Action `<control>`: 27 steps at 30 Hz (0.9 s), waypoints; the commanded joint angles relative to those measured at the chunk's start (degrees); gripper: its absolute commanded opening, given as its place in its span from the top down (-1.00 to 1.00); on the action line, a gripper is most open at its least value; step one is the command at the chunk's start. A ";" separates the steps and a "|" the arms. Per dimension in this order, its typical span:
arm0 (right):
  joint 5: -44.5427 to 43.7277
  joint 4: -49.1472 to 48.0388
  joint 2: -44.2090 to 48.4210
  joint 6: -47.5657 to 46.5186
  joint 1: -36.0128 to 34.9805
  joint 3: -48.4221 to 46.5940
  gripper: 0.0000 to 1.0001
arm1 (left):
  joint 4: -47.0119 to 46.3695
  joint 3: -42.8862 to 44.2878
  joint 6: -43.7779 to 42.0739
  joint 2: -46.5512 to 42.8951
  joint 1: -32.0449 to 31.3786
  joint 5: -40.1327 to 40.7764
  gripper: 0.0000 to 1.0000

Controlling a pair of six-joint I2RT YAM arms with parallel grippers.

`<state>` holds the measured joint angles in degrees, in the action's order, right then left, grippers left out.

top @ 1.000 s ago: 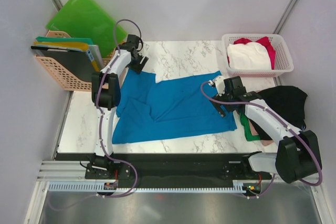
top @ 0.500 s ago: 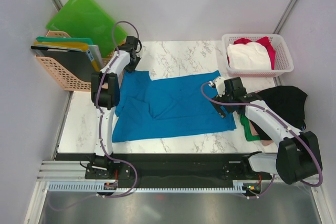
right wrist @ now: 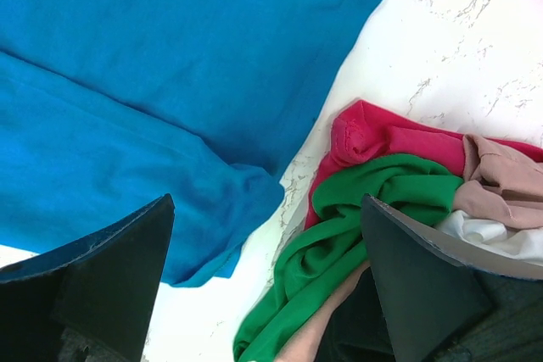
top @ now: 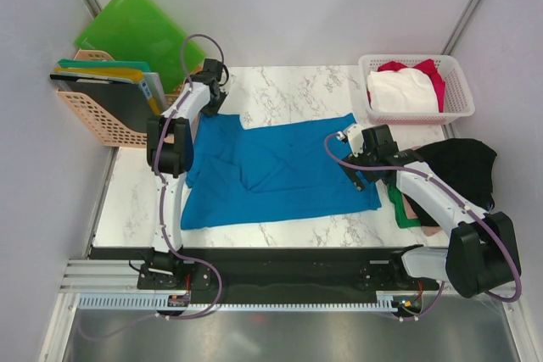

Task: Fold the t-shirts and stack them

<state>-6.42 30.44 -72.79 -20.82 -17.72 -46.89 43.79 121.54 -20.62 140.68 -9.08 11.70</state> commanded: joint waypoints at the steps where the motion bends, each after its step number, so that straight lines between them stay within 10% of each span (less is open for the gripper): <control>1: 0.61 -1.43 0.37 -0.19 0.05 0.14 -0.96 | -0.19 -5.07 -0.12 -2.51 0.56 -4.84 0.95; 27: 1.67 -2.40 -3.93 -0.10 0.05 -2.24 -0.96 | -8.55 -43.04 -1.17 -38.72 -3.57 -10.47 0.95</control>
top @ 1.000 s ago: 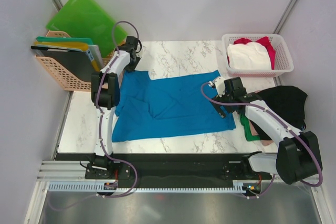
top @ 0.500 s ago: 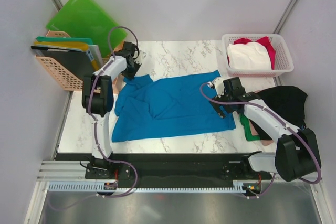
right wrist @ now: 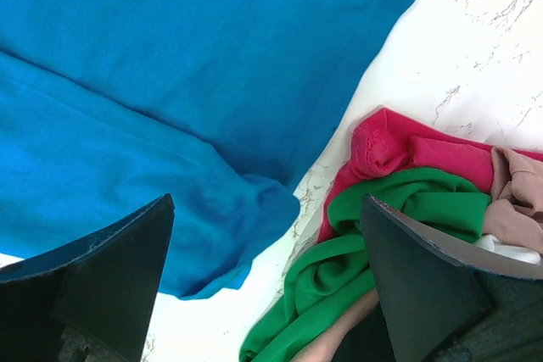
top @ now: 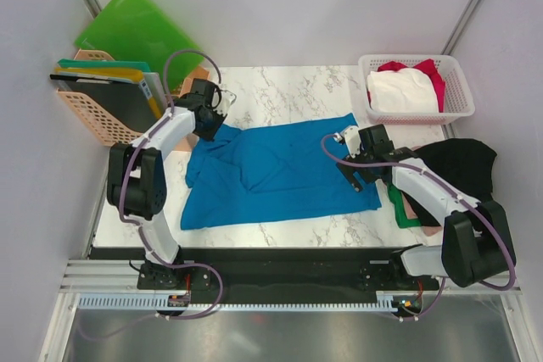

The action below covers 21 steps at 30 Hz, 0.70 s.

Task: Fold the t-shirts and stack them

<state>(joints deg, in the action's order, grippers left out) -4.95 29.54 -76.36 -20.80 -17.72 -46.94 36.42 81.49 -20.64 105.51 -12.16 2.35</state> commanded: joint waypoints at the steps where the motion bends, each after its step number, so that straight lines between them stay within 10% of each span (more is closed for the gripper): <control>1: 0.03 -1.50 -0.46 -0.21 0.05 -2.45 -0.96 | -0.83 -4.05 -1.24 -5.56 -0.58 -1.29 0.95; 12: 0.11 -1.68 -3.00 -1.00 0.05 -3.95 -0.96 | 2.07 -16.54 -0.71 -17.44 -2.43 -6.22 0.95; 18: 0.29 -1.68 -2.84 -0.91 0.05 -3.17 -0.96 | 0.58 -17.07 -1.33 -19.73 -2.43 -4.81 -0.19; 21: -0.23 -1.59 -2.05 -1.26 0.05 -2.20 -0.96 | -1.35 -17.25 -1.50 -22.19 -2.34 -4.46 -0.29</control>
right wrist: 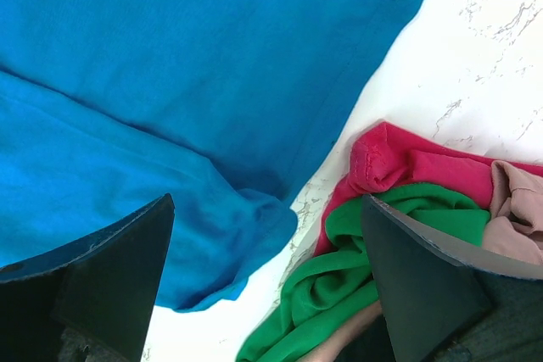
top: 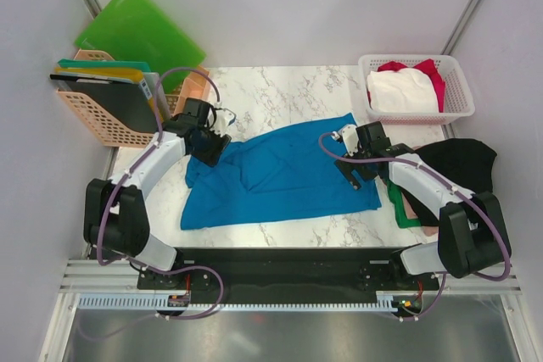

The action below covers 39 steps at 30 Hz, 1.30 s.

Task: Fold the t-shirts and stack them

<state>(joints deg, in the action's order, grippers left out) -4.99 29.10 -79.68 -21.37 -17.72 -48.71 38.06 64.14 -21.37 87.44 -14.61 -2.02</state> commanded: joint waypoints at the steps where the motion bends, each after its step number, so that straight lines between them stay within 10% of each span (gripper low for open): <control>1: -0.28 -1.24 1.37 -0.78 0.05 -0.25 -0.96 | -3.26 0.54 -0.78 -4.29 0.02 0.09 -0.32; 26: -0.72 -2.91 1.46 -1.57 0.05 2.74 -0.96 | -2.29 12.14 0.53 17.05 0.11 5.27 -0.11; 39: -0.98 -4.23 -1.00 -1.66 0.05 2.74 -0.96 | -0.45 13.38 0.80 18.65 0.11 4.92 0.95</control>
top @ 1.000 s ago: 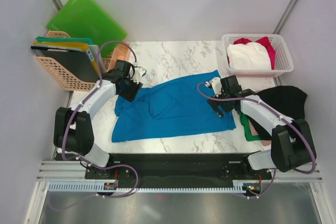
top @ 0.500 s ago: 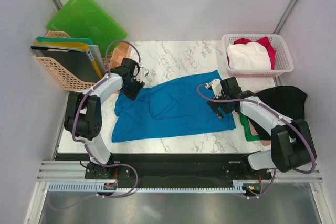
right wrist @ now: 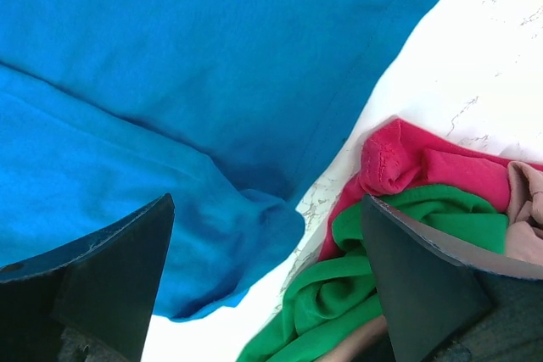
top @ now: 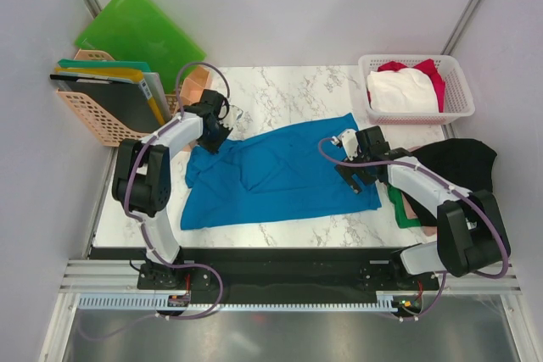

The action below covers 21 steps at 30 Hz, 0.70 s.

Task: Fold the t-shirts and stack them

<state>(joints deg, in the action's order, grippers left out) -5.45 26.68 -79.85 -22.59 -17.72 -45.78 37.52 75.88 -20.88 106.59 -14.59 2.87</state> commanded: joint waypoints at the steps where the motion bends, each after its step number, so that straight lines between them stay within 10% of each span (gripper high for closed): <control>1: -0.70 -1.80 -0.92 -0.44 0.05 -0.19 -0.96 | 0.19 1.47 0.40 -0.76 0.09 -0.32 0.95; 15: -2.02 -2.68 -1.80 -0.79 0.14 -0.71 -0.96 | 5.46 -7.67 3.57 -11.75 -3.86 -8.23 0.87; 21: -2.63 -2.77 -2.06 -0.79 0.05 -0.89 -0.96 | 6.87 -10.05 4.45 -14.64 -6.85 -9.47 0.03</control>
<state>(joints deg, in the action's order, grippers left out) -6.74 25.61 -81.87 -22.83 -17.72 -45.78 43.16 66.52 -18.31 94.94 -20.71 -4.84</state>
